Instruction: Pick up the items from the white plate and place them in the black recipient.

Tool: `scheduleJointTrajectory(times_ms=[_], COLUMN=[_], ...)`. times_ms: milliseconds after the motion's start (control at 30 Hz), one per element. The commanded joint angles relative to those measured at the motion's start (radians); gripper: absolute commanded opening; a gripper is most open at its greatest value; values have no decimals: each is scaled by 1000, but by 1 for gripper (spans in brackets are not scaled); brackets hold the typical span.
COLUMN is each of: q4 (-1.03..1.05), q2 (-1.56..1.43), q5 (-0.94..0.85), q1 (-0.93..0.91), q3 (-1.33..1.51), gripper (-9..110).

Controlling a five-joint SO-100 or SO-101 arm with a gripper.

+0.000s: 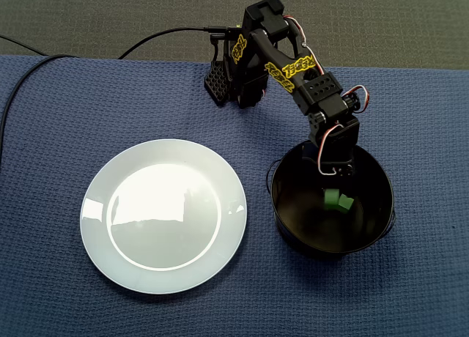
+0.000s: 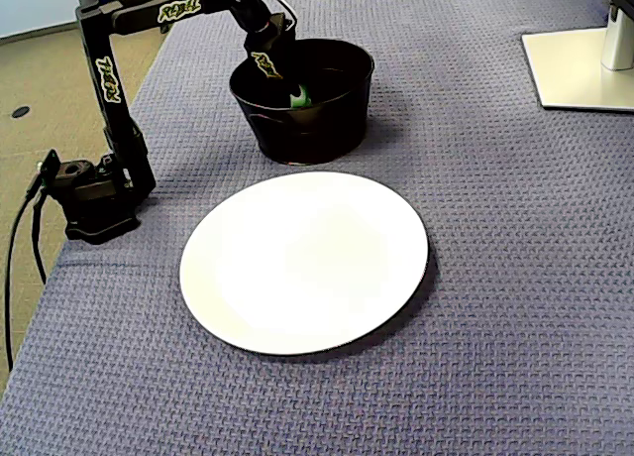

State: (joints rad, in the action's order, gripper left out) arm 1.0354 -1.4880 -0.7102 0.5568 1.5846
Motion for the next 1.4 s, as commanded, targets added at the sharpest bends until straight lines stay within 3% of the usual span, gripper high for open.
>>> scheduleJointTrajectory(times_ms=[0,267,667,1000,1367], q4=[83,215,179,-71,-284], q2=[-61,-336,-736,-940,-1172], q5=[-38,-242,-485,-672,-742], q1=[-14,-204,-529,-601,-612], q3=[-38,-57,371,885,1290], gripper=[29,28,28,26,22])
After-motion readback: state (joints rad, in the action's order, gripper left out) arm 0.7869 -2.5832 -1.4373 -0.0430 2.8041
